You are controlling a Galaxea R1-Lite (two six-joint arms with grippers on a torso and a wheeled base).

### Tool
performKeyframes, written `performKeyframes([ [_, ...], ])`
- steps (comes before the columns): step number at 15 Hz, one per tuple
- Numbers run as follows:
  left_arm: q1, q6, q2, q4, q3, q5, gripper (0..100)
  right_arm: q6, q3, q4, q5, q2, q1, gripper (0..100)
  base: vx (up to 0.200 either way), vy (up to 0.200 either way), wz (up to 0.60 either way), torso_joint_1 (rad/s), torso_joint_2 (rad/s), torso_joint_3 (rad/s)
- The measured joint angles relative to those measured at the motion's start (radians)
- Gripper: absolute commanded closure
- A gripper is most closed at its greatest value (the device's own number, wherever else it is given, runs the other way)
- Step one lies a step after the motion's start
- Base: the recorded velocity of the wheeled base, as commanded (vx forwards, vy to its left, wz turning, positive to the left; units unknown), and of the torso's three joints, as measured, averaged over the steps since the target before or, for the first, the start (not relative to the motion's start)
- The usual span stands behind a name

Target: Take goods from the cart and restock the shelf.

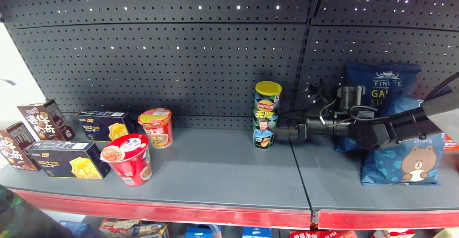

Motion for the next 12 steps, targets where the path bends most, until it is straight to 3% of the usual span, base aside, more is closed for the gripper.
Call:
performKeyframes([
  [8,0.004,0.0,-0.003,0.002,0.022,0.002,100,0.041,-0.173,-0.008,0.001,0.171,0.042,0,0.0,0.0,0.0,0.0,0.0,0.0],
  [12,0.006,0.0,-0.018,0.002,0.046,0.005,100,0.114,-0.213,-0.079,-0.005,0.224,0.078,0,0.0,0.0,0.0,0.0,0.0,0.0],
])
